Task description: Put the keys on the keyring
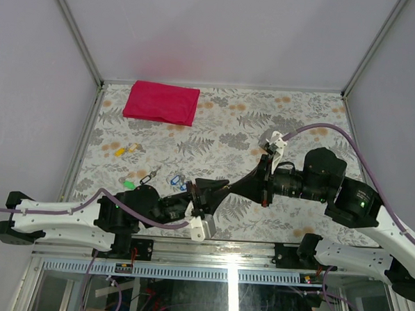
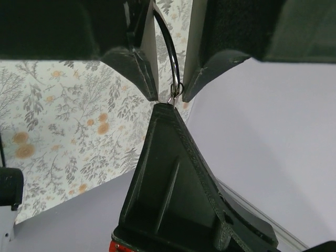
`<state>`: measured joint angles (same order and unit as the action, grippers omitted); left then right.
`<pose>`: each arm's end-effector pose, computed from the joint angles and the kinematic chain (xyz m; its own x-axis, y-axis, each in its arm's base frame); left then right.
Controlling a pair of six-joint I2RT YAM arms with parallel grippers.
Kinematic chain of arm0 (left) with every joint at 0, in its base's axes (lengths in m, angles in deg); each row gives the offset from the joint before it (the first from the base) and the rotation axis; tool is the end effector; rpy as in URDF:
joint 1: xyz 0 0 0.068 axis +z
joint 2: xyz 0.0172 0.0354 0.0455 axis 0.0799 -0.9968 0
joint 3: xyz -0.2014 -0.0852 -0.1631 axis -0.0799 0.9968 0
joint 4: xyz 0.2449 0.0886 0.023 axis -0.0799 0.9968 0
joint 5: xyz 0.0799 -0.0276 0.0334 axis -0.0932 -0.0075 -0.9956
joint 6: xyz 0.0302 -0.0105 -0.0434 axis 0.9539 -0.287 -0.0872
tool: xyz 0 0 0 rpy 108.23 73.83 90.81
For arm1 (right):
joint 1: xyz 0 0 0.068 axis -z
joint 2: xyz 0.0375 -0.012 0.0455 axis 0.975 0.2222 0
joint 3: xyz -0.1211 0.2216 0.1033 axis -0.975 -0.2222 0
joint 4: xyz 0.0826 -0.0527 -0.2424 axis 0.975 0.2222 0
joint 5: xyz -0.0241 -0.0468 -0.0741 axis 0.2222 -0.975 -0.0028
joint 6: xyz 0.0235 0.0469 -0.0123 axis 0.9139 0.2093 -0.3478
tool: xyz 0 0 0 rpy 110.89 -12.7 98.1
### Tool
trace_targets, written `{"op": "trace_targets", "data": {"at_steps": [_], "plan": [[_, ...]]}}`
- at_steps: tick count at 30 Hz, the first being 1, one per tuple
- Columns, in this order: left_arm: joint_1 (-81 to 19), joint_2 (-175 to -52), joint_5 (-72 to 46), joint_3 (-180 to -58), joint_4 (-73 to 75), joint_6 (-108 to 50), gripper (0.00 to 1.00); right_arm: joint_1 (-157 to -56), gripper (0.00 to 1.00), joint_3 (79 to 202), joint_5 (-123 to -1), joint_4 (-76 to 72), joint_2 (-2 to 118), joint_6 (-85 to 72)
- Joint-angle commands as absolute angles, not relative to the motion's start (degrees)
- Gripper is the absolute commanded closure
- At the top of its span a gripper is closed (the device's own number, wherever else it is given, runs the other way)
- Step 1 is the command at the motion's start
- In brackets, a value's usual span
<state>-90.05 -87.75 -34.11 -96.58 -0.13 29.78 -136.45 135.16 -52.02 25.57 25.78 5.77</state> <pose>0.0238 -0.2008 0.3826 0.7027 0.1763 -0.6893 0.6456 0.2490 0.7219 0.0720 0.1421 0.4465 -0.3727 -0.0150 -0.9278 -0.9006 0.2466 0.3578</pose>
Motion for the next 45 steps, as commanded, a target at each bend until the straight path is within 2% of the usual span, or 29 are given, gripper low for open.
{"op": "trace_targets", "data": {"at_steps": [1,4,6,8,9,12,14,17,26,30,36,45], "plan": [[-90.2,-88.0,-34.4,-98.9,-0.3,32.2,0.79,-136.9,1.00,138.0,-49.5,23.0,26.2,6.7],[-90.3,-88.3,-34.7,-99.5,-0.4,32.7,0.93,-136.9,1.00,137.9,-49.6,22.9,26.3,6.7],[-90.2,-88.1,-34.6,-99.8,-0.4,32.6,0.99,-137.0,1.00,137.9,-50.0,23.0,26.3,6.6],[-90.3,-87.8,-34.7,-99.8,-0.7,32.7,1.00,-136.9,1.00,137.9,-50.5,23.0,26.1,6.5],[-90.2,-87.6,-34.8,-99.6,-1.0,32.9,1.00,-136.9,0.95,137.9,-51.1,23.0,25.9,6.4],[-90.2,-87.4,-35.4,-99.1,-1.4,33.3,1.00,-136.9,0.65,137.7,-53.5,22.4,24.5,6.5],[-90.2,-87.3,-35.8,-98.9,-1.5,33.5,1.00,-136.9,0.56,136.6,-55.6,20.8,22.2,6.5],[-90.3,-87.4,-36.5,-98.8,-1.5,34.0,1.00,-136.9,0.50,134.3,-59.5,18.2,18.7,6.8],[-90.4,-89.0,-40.1,-100.5,0.9,37.1,1.00,-136.9,0.52,130.6,-66.8,18.2,12.8,8.1],[-90.6,-90.6,-42.6,-101.1,2.3,39.5,1.00,-137.0,0.56,130.1,-68.2,19.1,12.3,8.3],[-90.6,-91.4,-43.8,-100.9,2.5,40.2,1.00,-136.9,0.56,130.2,-67.6,20.4,13.8,8.2],[-90.6,-86.6,-43.7,-100.5,-1.4,27.3,1.00,-137.0,0.54,128.2,-68.1,19.8,16.9,6.3]]}}
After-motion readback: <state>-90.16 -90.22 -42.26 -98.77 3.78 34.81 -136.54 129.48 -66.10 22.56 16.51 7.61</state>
